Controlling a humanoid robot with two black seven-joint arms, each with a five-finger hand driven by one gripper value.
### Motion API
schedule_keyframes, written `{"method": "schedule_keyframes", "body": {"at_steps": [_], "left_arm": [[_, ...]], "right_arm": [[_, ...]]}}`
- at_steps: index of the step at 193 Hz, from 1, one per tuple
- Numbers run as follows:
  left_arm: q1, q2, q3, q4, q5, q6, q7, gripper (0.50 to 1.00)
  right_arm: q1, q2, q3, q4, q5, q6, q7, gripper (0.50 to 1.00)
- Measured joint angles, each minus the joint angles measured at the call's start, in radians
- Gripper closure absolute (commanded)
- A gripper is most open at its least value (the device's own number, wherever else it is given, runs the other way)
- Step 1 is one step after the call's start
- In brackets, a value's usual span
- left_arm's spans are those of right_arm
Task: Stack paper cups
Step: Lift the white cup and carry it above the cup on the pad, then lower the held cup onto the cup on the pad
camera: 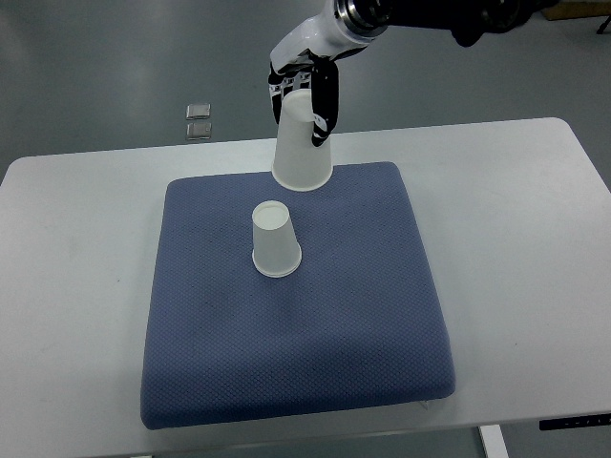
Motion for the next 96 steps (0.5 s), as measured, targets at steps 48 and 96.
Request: {"method": "schedule_keyframes", "body": {"at_steps": [48, 96], "left_arm": [[0.001, 0.000, 0.000, 0.001, 0.000, 0.000, 0.000, 0.500], [0.001, 0.000, 0.000, 0.003, 0.000, 0.000, 0.000, 0.500]], "right_arm": [[-0.052, 0.004, 0.011, -0.045, 0.032, -0.001, 0.000, 0.701], [-0.095, 0.004, 0.012, -0.066, 0.059, -0.030, 0.000, 0.701]]}}
